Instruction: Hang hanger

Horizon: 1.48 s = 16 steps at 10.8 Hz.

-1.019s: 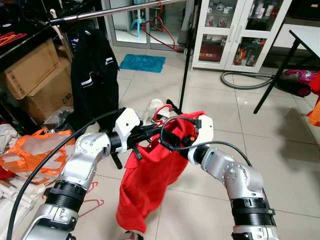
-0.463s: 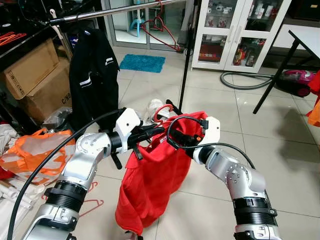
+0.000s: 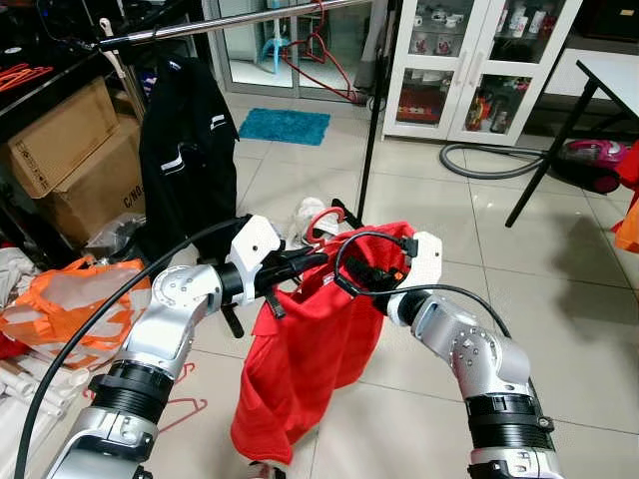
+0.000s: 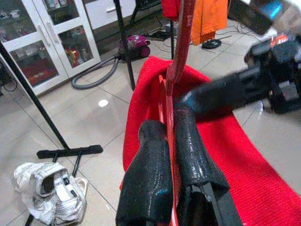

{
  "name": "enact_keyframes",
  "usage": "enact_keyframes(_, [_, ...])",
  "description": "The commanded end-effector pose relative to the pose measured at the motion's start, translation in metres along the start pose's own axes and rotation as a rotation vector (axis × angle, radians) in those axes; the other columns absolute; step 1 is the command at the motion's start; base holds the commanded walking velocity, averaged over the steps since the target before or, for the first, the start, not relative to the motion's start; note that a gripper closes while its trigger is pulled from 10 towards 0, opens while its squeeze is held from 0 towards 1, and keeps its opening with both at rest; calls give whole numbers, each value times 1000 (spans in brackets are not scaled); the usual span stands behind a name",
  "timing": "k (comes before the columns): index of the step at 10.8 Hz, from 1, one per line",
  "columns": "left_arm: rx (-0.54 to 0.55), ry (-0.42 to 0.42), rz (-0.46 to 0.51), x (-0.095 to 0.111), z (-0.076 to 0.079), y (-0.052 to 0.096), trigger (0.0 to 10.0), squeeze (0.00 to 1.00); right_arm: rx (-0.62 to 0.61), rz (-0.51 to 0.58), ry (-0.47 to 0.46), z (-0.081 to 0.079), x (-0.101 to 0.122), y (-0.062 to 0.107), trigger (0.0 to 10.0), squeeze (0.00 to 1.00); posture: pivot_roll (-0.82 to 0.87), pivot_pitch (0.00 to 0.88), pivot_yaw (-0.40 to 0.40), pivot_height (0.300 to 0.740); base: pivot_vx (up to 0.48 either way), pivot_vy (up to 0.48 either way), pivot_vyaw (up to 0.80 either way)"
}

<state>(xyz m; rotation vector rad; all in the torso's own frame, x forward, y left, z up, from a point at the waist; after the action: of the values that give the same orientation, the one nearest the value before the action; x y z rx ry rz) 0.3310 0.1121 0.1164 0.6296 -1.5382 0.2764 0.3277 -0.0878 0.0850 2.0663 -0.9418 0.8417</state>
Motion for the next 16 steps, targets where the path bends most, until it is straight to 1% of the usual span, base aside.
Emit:
enact_keyframes(1, [3, -20, -8, 2, -1, 0, 10000, 0, 0, 33, 34, -2, 11, 3, 0, 0, -52, 0, 26, 740, 0, 0, 0])
enact_keyframes(2, [-23, -14, -29, -2, 2, 0, 10000, 0, 1, 49, 46, -1, 17, 5, 0, 0, -53, 0, 26, 740, 0, 0, 0])
enact_keyframes(3, [-121, -15, -98, -14, 18, 2, 10000, 0, 9, 81, 69, -3, 29, 10, 0, 0, -53, 0, 27, 740, 0, 0, 0])
enact_keyframes(4, [-182, -32, -176, -29, 29, 4, 10000, 0, 51, 130, 93, -13, 49, 16, 0, 0, -53, 0, 27, 740, 0, 0, 0])
enact_keyframes(5, [-196, -45, -215, -35, 31, 5, 10000, 0, 80, 150, 97, -20, 58, 19, 0, 0, -53, 0, 29, 740, 0, 0, 0])
enact_keyframes(6, [-215, -49, -229, -37, 35, 5, 10000, 0, 86, 183, 105, -24, 70, 22, 0, 0, -57, 0, 33, 740, 0, 0, 0])
enact_keyframes(7, [-221, -49, -233, -37, 36, 5, 10000, 0, 63, 197, 117, -19, 75, 22, 0, 0, -58, 0, 33, 740, 0, 0, 0])
enact_keyframes(8, [-224, -51, -229, -35, 36, 6, 10000, 0, 23, 197, 126, -8, 77, 22, 0, 0, -58, 0, 33, 740, 0, 0, 0])
enact_keyframes(9, [-194, -49, -203, -30, 31, 8, 10000, 0, -14, 184, 139, 5, 76, 25, 0, 0, -50, 0, 29, 740, 0, 0, 0])
enact_keyframes(10, [-162, -51, -197, -29, 27, 7, 10000, 0, -17, 167, 138, 4, 74, 26, 0, 0, -48, 0, 27, 740, 0, 0, 0])
enact_keyframes(11, [-96, -49, -180, -26, 18, 5, 10000, 0, -43, 145, 107, 11, 66, 27, 10000, 0, -45, 0, 26, 740, 0, 0, 0])
enact_keyframes(12, [23, -45, -142, -19, 2, 3, 10000, 0, -79, 129, 70, 20, 57, 29, 10000, 1000, -45, 0, 25, 740, 0, 0, 0])
enact_keyframes(13, [164, -17, -82, -7, -18, 1, 10000, 0, -135, 121, 44, 33, 48, 30, 10000, 1000, -48, 0, 25, 740, 0, 0, 0])
enact_keyframes(14, [202, -6, -62, -3, -24, 1, 10000, 0, -151, 113, 26, 37, 42, 30, 10000, 1000, -51, 0, 25, 740, 0, 0, 0])
enact_keyframes(15, [210, 0, -52, -2, -24, 0, 10000, 0, -144, 85, -17, 36, 30, 29, 10000, 1000, -52, 0, 26, 740, 0, 0, 0])
enact_keyframes(16, [200, 2, -54, -4, -21, -1, 10000, 0, -131, 74, -38, 32, 25, 27, 10000, 1000, -52, 0, 26, 740, 0, 0, 0])
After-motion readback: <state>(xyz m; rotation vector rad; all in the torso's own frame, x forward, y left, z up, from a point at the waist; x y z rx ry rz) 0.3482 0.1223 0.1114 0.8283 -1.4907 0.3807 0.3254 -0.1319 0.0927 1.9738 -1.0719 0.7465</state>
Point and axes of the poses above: a point about 5 cm out from each wrist's last joint towards the gripper, its own y axis pointing back from the gripper into the wrist, its own x axis along the axis of the wrist's last joint, z = x × y, the point moved 3 cm from there along -y, pointing out of the wrist towards the gripper, and after that the axes turned 5 degrees about y, right-handed, at the moved point
